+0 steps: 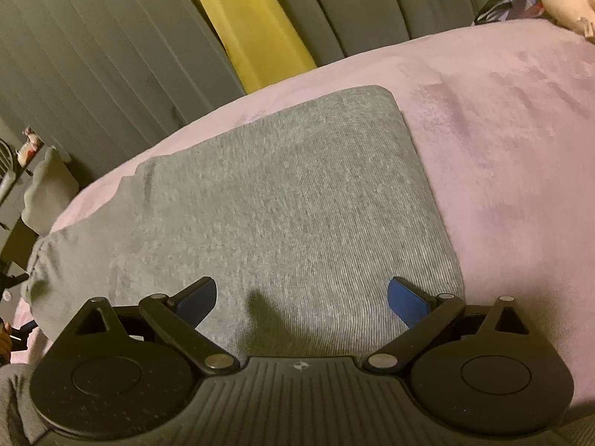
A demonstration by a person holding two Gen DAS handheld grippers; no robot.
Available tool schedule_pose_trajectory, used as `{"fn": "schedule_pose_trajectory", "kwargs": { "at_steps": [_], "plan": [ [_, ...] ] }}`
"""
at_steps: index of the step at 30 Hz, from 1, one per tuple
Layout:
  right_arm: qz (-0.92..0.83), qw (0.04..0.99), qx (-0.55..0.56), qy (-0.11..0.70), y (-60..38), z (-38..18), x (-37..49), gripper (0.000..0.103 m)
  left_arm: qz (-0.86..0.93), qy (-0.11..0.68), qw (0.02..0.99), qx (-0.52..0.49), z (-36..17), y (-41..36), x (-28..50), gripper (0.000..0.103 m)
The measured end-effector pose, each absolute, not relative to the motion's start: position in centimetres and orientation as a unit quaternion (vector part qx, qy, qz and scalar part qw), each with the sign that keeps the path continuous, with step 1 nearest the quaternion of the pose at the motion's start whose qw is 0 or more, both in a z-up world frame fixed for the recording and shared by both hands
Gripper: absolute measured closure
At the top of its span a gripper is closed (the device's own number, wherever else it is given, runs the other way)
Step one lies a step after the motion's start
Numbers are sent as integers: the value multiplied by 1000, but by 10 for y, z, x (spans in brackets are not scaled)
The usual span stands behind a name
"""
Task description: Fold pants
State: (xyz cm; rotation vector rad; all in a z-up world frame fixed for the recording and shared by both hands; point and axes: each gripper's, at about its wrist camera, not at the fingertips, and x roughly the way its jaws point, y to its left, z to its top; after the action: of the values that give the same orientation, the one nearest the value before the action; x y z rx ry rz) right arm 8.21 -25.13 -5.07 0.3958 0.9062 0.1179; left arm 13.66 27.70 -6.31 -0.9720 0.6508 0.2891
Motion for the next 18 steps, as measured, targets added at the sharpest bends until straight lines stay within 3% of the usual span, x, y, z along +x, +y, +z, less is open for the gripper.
{"fn": "schedule_pose_trajectory", "kwargs": {
  "at_steps": [10,13,14,15,18],
  "plan": [
    [41,887,116,444,-232,-53,86,4,114,287,805,-506,-92,303,164,7],
    [38,888,110,445,-231,-54,87,4,137,307,816,-471,-88,301,171,30],
    [37,888,110,445,-230,-53,88,4,140,308,822,-459,-88,300,173,47],
    [36,888,110,445,-231,-53,87,4,143,311,827,-446,-88,299,171,55],
    [35,888,111,445,-229,-53,87,4,142,309,834,-434,-83,296,165,64]
  ]
}}
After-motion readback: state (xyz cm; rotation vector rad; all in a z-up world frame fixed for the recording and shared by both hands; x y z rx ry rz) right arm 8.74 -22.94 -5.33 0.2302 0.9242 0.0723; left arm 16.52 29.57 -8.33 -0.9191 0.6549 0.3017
